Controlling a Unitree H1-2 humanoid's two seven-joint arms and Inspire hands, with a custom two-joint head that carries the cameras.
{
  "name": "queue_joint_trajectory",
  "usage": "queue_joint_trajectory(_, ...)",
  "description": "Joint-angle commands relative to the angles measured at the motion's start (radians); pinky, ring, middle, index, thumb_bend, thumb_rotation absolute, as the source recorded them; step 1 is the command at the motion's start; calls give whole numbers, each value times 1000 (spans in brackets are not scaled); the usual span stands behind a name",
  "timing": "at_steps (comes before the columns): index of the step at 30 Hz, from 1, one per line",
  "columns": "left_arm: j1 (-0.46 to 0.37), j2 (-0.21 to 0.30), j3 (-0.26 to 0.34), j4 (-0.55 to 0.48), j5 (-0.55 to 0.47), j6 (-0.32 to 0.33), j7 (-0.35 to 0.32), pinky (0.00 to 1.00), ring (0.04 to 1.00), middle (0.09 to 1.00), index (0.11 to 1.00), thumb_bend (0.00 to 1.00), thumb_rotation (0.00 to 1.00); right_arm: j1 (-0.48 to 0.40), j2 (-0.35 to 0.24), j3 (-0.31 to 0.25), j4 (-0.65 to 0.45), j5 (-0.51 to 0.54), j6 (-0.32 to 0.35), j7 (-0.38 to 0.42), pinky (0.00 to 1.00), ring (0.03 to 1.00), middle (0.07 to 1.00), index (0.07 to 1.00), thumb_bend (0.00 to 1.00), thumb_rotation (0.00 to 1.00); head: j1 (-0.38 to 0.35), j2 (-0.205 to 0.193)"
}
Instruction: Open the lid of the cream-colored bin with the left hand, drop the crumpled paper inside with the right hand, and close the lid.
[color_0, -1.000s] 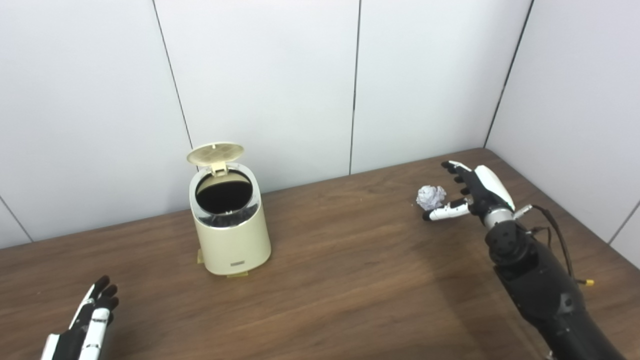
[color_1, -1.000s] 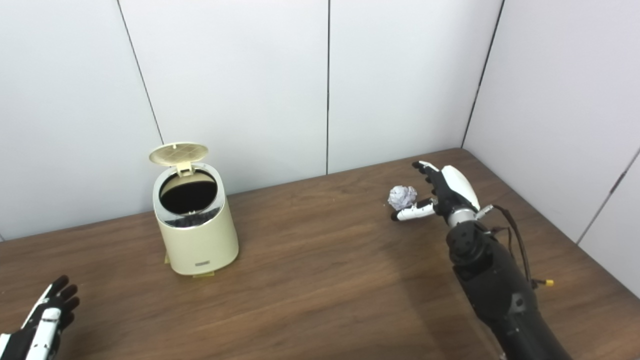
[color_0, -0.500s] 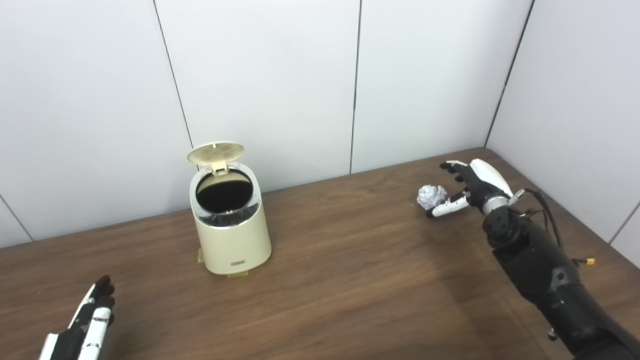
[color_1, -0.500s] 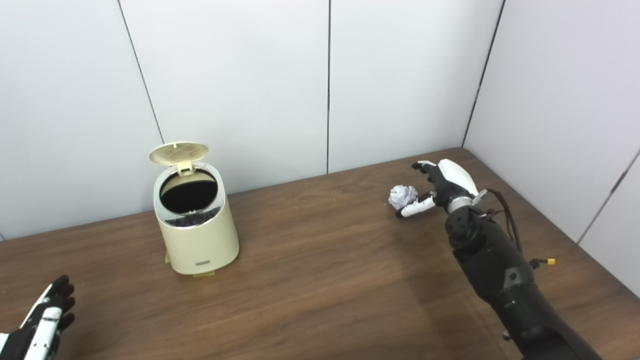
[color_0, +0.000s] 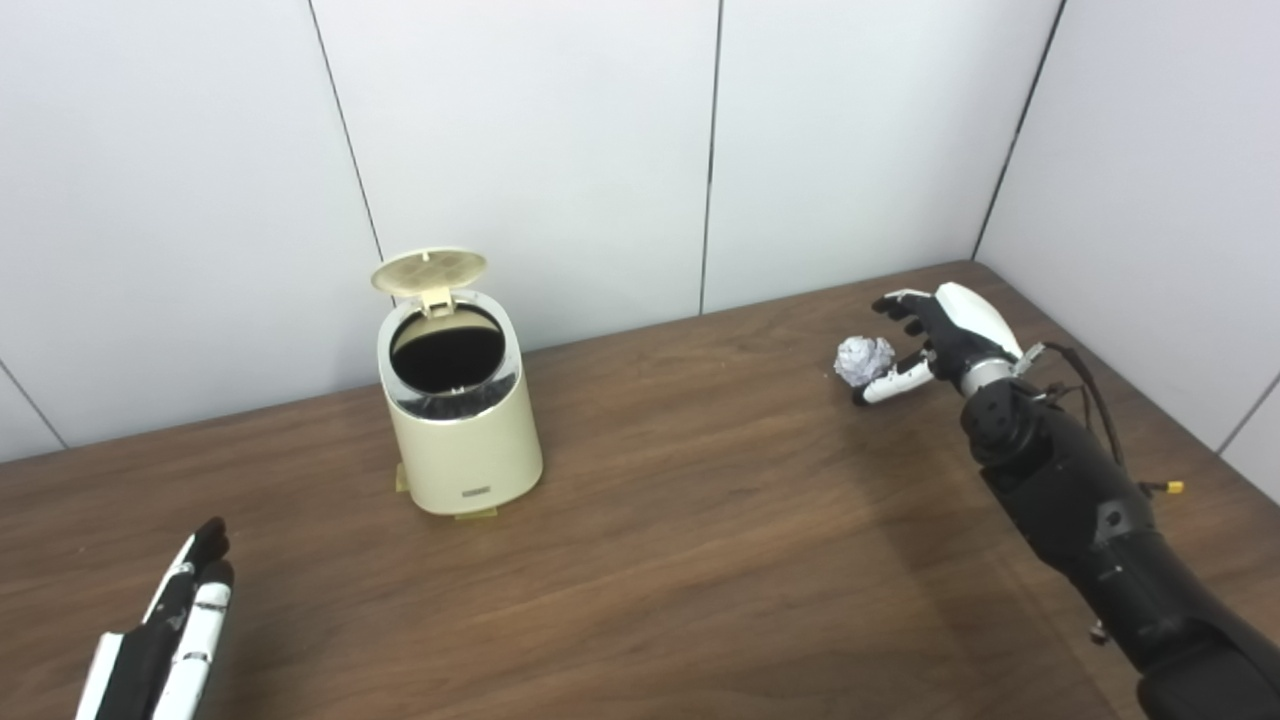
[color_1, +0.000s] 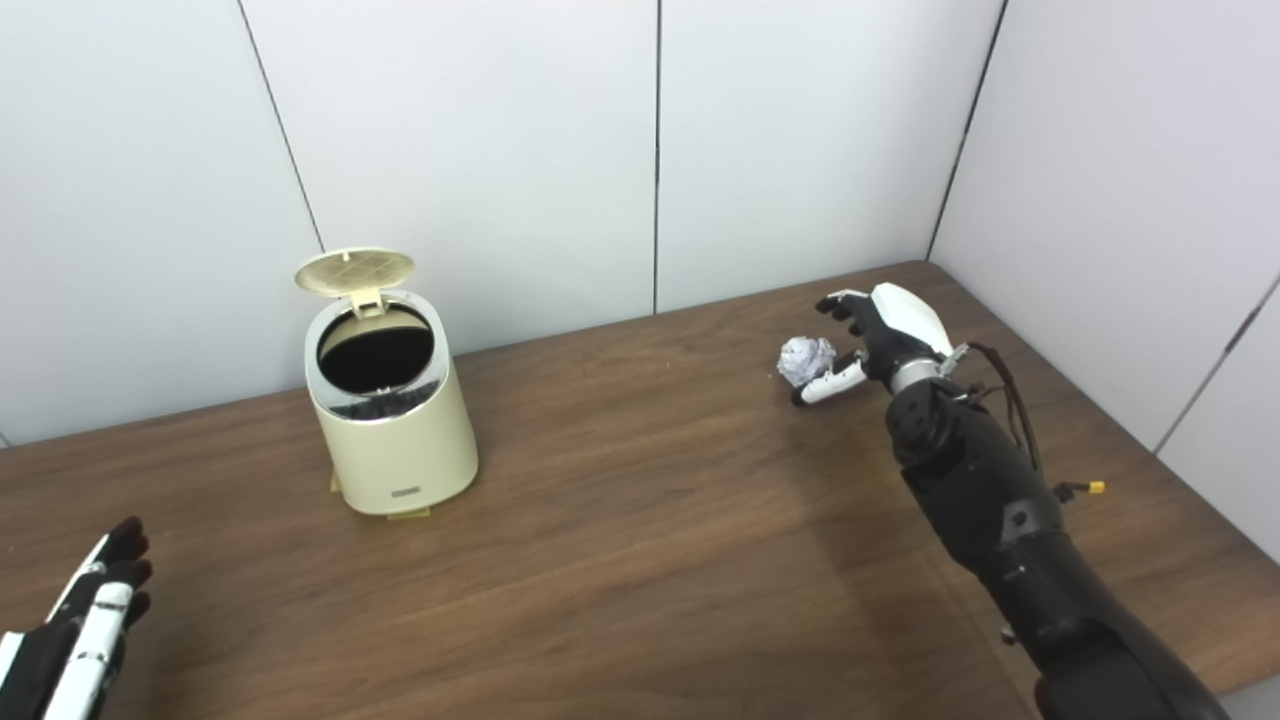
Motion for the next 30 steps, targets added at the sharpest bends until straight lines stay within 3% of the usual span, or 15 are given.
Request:
queue_joint_trajectory(1,-24,9,-5,-19,11,-32,7,985,984,982,999,271,781,-49,-27,-4,-36,-9,-35,-17,712,792,817,780,871,171,0,2)
queue_joint_trajectory(7,-24,12,-2,-35,12,-12,9,980,979,980,992,292,793,-68,-13,11,13,-13,-39,-33,631,715,768,759,892,142,4,4)
queue_joint_trajectory(14,-25,10,-1,-40,13,-9,12,986,975,971,989,304,773,-62,-9,10,22,-9,-71,-49,653,721,751,740,898,102,3,8)
queue_joint_trajectory(22,-28,2,0,-30,9,-22,17,993,977,967,993,292,746,-65,-11,33,20,-43,-56,-42,641,727,751,730,884,123,4,8)
queue_joint_trajectory(30,-27,-3,9,-22,-3,-42,18,993,976,970,999,297,706,-76,-10,46,48,-46,-91,-52,638,705,705,651,861,69,10,9)
